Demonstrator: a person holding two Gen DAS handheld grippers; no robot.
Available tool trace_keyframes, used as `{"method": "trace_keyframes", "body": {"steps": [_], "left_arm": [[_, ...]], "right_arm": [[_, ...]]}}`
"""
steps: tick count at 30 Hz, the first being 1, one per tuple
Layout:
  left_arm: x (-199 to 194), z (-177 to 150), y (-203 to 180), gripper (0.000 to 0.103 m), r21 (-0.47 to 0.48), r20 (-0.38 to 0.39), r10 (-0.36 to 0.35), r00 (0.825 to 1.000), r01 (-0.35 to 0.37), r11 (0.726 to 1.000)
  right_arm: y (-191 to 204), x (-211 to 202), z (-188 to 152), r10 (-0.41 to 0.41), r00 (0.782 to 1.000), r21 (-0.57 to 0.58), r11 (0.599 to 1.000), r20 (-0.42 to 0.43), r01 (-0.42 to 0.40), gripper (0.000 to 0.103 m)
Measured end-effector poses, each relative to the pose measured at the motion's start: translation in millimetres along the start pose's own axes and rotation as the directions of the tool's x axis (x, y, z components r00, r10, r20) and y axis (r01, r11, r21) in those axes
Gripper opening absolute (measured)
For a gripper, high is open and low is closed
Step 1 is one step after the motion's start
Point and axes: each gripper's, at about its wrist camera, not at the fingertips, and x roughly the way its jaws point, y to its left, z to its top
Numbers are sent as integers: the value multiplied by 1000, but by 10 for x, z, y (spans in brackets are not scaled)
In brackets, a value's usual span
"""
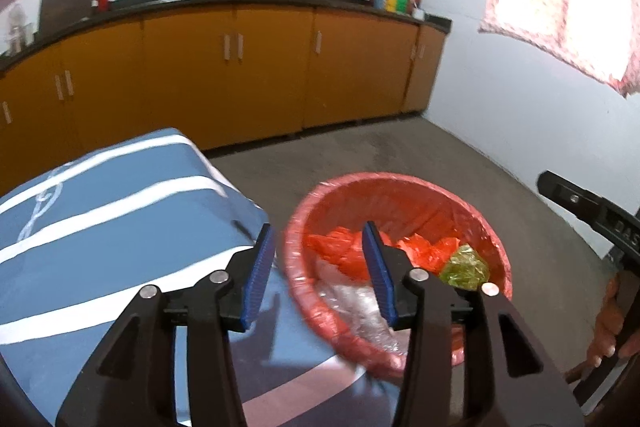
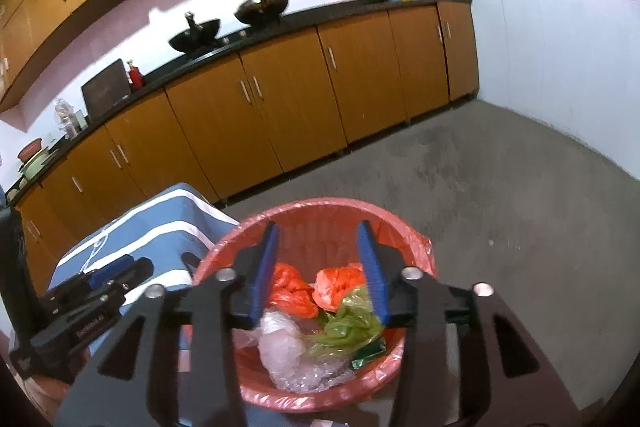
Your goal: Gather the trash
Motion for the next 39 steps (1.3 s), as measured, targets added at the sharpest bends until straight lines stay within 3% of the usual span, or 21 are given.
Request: {"method": "trace_keyframes", "body": {"steps": [3,5,9,11,14,23,32,39], "left_arm": [[-305,-25,100,57,10,52,33,998,-33,999],[-519,-61,165,68,19,87,61,994,-63,998],[-971,-191,303,84,1,150,116,982,-117,993],[-1223,-281,353,92,-8,180,157,971,-158,987],[-1547,-421,386,96,-19,210,208,955,-209,978],[-2089,-810,361,101,-34,236,296,926,-297,954],[-2209,-953,274,101,-28,244,293,924,-296,955],[-2333,-1078,259,101,-53,248,293,923,-289,956]], "right_arm": [[157,-266,-10,18,998,-45,999,55,-15,67],[243,-421,-19,28,996,-68,997,86,-22,83],[499,-827,-116,50,984,-129,991,171,-28,99],[617,-993,-184,50,978,-165,986,201,-16,99],[817,-1268,-333,64,971,-212,977,232,-13,99],[1062,-1704,-690,64,975,-224,974,214,-15,99],[1079,-1946,-949,-10,978,-207,977,210,54,99],[1098,-2056,-1069,-18,980,-213,975,196,61,99]]}}
